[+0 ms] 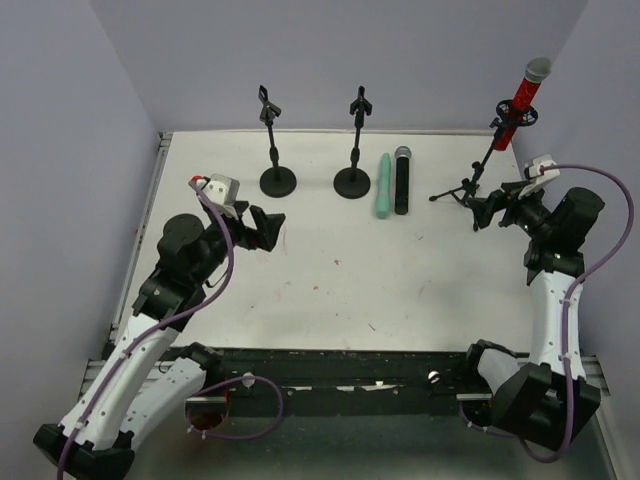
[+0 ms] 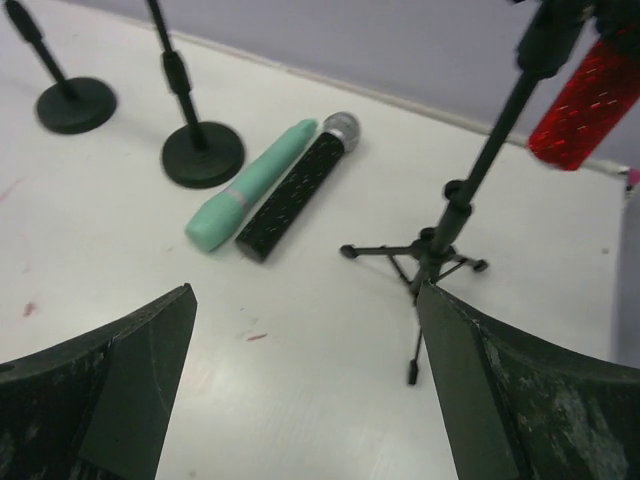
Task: Attach the microphones to the stand
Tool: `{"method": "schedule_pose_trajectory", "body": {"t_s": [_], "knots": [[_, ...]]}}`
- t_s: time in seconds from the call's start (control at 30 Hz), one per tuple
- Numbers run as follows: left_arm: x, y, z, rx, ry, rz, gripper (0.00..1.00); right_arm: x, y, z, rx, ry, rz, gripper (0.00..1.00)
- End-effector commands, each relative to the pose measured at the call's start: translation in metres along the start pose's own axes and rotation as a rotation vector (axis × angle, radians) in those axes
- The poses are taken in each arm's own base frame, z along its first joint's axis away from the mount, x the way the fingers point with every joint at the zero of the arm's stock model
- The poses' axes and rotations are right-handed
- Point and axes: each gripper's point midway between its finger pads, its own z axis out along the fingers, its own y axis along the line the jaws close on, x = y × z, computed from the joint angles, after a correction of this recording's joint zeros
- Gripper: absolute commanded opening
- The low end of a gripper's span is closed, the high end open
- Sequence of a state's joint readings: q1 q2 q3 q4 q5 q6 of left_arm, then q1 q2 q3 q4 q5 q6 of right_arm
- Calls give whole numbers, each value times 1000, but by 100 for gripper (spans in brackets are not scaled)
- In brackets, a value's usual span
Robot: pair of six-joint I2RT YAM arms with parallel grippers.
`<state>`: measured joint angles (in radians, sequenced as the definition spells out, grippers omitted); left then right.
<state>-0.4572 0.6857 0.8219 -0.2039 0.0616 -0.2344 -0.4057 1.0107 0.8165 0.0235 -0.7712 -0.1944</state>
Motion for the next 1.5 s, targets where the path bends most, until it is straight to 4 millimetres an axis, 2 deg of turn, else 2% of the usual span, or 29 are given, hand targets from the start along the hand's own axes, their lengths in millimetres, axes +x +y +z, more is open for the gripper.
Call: {"method": "schedule_pose_trajectory", "body": {"t_s": [0.0,0.2,0.3,0.43,0.63,0.77,1.2,1.33,1.47], "knots": [[-23,-32,15,141,-3,-162,98,27,58,-20,-223,119,178,99],[-31,-31,42,129,7,-178,98,21,98,-30,-431,85,325,100],[-29,-28,57,126,19,-142,99,27,99,-31,-426,93,321,100],[-15,-37,83,202,56,-133,98,23,104,-35,-450,94,321,100],[-12,-46,107,255,57,-155,98,24,107,-35,-477,88,334,100],[-8,-44,114,253,64,-152,98,31,105,-32,-478,103,356,100],[6,-61,120,334,90,-117,98,27,111,-36,-501,71,324,99],[11,-76,133,386,86,-62,98,26,113,-37,-512,68,325,100],[12,-87,155,436,84,-22,98,27,116,-37,-538,70,343,100]]}}
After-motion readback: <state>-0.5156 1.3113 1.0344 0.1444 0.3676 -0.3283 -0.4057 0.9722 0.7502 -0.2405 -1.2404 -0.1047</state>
